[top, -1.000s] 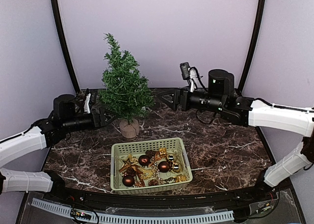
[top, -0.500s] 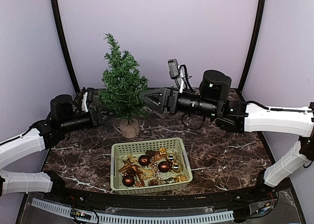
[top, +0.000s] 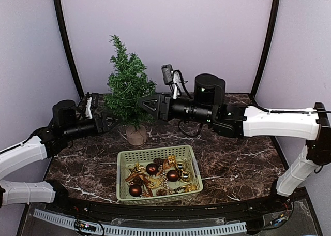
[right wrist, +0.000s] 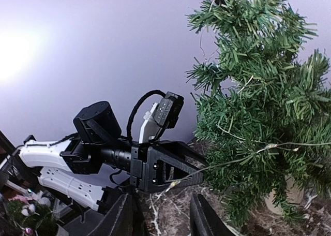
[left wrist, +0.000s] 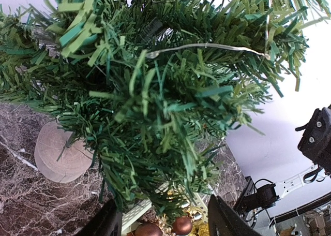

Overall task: Decorate the small christmas tree
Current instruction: Wrap the side of the string light in the gap of the branches.

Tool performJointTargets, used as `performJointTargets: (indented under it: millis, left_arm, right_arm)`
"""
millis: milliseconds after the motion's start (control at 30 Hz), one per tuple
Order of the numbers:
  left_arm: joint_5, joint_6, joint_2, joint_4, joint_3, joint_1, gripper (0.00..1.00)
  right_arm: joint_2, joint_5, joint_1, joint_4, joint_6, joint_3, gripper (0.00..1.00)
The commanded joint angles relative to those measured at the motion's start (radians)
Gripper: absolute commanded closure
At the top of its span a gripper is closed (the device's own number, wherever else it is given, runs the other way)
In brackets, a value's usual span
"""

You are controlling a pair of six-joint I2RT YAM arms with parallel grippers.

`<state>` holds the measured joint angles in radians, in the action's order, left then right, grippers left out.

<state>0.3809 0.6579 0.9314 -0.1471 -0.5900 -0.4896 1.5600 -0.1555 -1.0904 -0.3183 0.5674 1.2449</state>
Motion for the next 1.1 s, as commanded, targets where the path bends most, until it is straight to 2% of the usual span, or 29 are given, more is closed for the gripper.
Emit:
performJointTargets:
  millis: [0, 67, 167, 333, 500, 567, 733, 833, 1067]
  left_arm:
    - [-0.001, -0.024, -0.004, 0.003, 0.006, -0.006, 0.42]
    - [-0.004, -0.025, -0.003, 0.004, 0.007, -0.006, 0.42]
    - [-0.015, -0.025, 0.0, 0.009, 0.011, -0.006, 0.44]
    - [-0.013, -0.004, 0.042, 0.017, 0.011, -0.006, 0.51]
    - [-0.013, 0.0, 0.055, 0.0, 0.012, -0.006, 0.56]
    - [-0.019, 0.002, 0.056, -0.007, 0.014, -0.006, 0.62]
    - [-0.024, 0.03, 0.047, -0.066, 0.036, -0.006, 0.89]
    - [-0.024, 0.045, 0.042, -0.086, 0.045, -0.006, 1.0]
    - [-0.104, 0.02, 0.02, -0.025, 0.034, -0.001, 1.0]
  right_arm:
    - [0.021, 0.022, -0.014, -0.007, -0.012, 0.056, 0.75]
    - [0.025, 0.025, -0.015, -0.003, -0.015, 0.062, 0.88]
    - [0.015, 0.053, -0.017, 0.008, -0.026, 0.058, 1.0]
    - [-0.054, 0.162, -0.016, 0.02, -0.054, -0.014, 1.0]
    - [-0.106, 0.277, -0.01, 0.109, -0.067, -0.085, 1.0]
    - [-0.116, 0.296, 0.007, 0.138, -0.057, -0.116, 1.0]
    - [-0.122, 0.224, 0.09, 0.117, 0.002, -0.187, 1.0]
    - [-0.11, 0.175, 0.137, 0.074, 0.025, -0.219, 1.0]
    - [-0.049, 0.098, 0.193, 0.043, 0.055, -0.248, 1.0]
